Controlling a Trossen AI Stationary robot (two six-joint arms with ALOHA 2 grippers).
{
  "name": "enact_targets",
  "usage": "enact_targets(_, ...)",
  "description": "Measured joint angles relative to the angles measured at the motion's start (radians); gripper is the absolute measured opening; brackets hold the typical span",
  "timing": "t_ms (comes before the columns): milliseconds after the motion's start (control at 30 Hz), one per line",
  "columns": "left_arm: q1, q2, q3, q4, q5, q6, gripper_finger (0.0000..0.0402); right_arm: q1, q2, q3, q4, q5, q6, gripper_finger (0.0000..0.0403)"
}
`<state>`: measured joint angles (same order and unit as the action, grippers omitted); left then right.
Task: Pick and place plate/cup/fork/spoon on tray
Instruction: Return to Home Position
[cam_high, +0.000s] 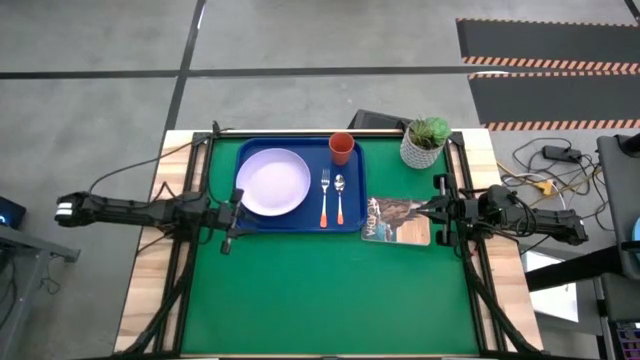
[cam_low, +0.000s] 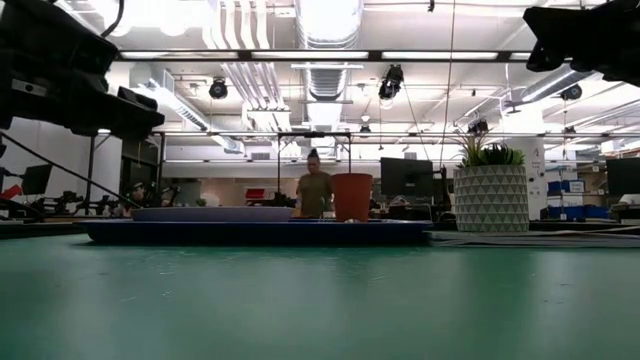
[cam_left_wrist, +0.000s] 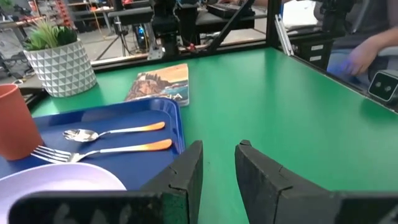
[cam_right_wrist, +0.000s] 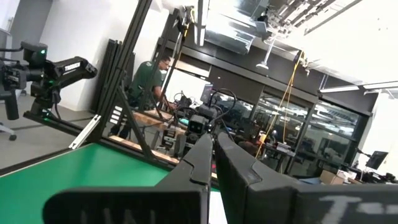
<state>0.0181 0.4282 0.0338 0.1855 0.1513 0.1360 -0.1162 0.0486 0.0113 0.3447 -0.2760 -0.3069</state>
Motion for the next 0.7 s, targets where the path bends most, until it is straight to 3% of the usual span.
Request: enact_targets(700,0.000,0.105,0.000,0.001,0.000,0.000,0.0074,0.000,0.000,0.000,0.000,0.000,0.000,0.0009)
